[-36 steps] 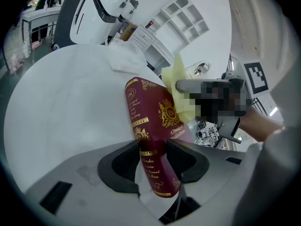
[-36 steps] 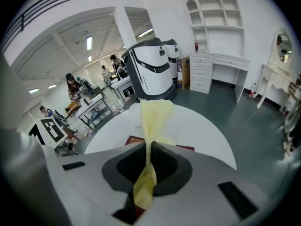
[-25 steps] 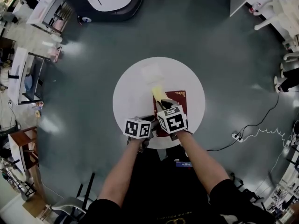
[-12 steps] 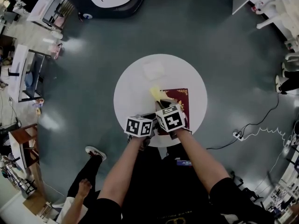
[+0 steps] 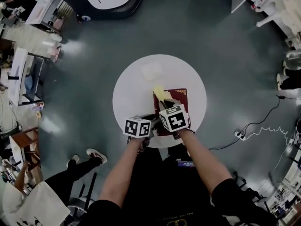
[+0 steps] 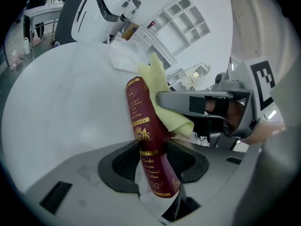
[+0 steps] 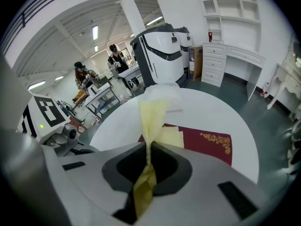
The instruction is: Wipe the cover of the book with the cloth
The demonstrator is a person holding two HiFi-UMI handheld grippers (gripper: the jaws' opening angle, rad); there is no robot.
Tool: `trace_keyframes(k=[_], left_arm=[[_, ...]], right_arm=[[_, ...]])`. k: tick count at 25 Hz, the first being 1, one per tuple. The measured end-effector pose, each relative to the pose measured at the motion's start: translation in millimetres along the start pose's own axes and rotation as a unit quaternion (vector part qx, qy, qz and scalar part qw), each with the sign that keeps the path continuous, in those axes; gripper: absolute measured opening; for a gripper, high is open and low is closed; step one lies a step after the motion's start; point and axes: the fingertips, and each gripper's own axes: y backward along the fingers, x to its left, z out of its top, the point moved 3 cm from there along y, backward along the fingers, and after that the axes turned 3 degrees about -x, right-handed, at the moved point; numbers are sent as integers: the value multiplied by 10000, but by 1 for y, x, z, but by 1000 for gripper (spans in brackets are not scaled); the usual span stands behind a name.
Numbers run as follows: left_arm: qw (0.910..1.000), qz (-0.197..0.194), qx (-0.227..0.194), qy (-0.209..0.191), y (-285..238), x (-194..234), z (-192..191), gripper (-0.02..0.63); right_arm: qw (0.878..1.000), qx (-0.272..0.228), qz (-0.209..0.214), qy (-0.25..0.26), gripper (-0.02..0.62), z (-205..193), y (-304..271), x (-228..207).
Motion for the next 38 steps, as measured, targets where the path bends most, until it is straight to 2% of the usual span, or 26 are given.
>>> trace_keyframes(k=[7,27,38], left_arm=[[9999,-2,-34,110,-1,-1,-3,178],[9999,114,-71,68,-3,-1,-3,178],[9998,126,-114,101,-4,-1,-2,178]], right_arm=[[9997,-42,-187,-173,78,-7,13,-23],[9948,-153,-767,-659,79,-34,51,-93],[9932,-143,-919,-707,79,-35,61,-106]])
